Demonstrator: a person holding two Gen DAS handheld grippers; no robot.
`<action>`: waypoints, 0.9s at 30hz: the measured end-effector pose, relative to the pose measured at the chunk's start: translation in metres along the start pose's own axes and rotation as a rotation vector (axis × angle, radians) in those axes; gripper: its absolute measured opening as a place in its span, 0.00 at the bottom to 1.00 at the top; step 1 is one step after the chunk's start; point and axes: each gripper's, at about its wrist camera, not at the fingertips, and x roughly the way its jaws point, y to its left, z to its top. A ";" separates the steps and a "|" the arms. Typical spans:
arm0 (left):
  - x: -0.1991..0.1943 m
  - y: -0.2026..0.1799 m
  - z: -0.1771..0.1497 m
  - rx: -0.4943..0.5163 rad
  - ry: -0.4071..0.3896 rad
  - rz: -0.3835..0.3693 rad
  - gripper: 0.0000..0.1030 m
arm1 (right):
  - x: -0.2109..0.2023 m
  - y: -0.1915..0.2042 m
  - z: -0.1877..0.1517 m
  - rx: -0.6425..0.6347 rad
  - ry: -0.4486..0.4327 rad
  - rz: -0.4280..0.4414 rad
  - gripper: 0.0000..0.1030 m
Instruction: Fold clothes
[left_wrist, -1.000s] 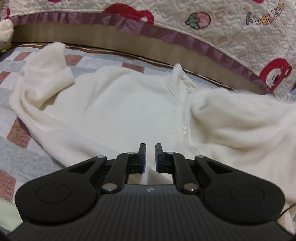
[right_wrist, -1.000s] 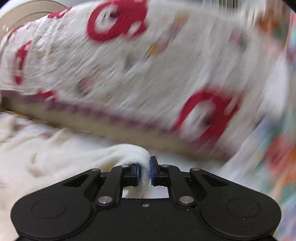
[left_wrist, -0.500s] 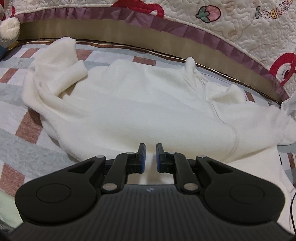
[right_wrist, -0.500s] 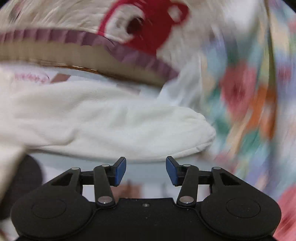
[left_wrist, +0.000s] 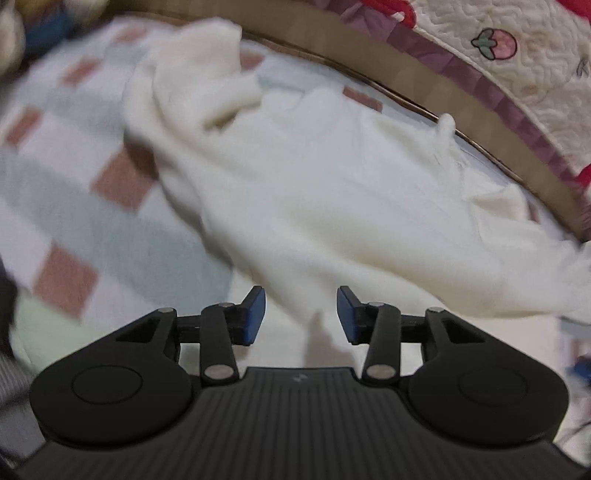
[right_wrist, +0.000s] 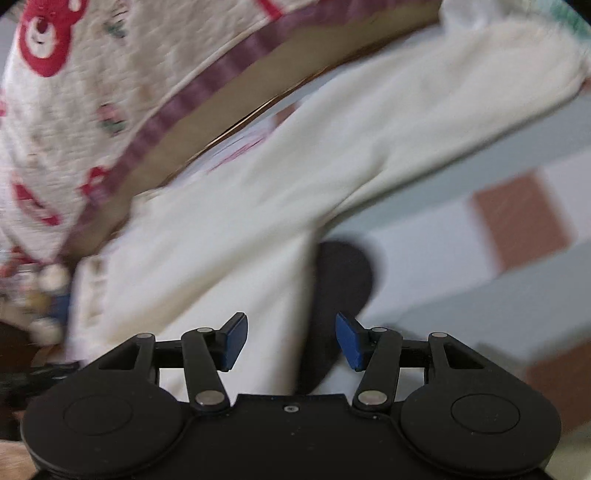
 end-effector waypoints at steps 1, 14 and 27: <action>-0.006 0.001 -0.002 0.006 0.010 -0.020 0.45 | 0.001 0.005 -0.005 0.004 0.029 0.037 0.58; -0.028 0.020 -0.024 0.114 0.118 0.007 0.57 | -0.002 0.029 -0.057 -0.136 0.188 0.023 0.66; 0.027 0.037 -0.028 -0.032 0.222 -0.072 0.64 | 0.037 0.021 -0.049 -0.042 0.081 0.102 0.65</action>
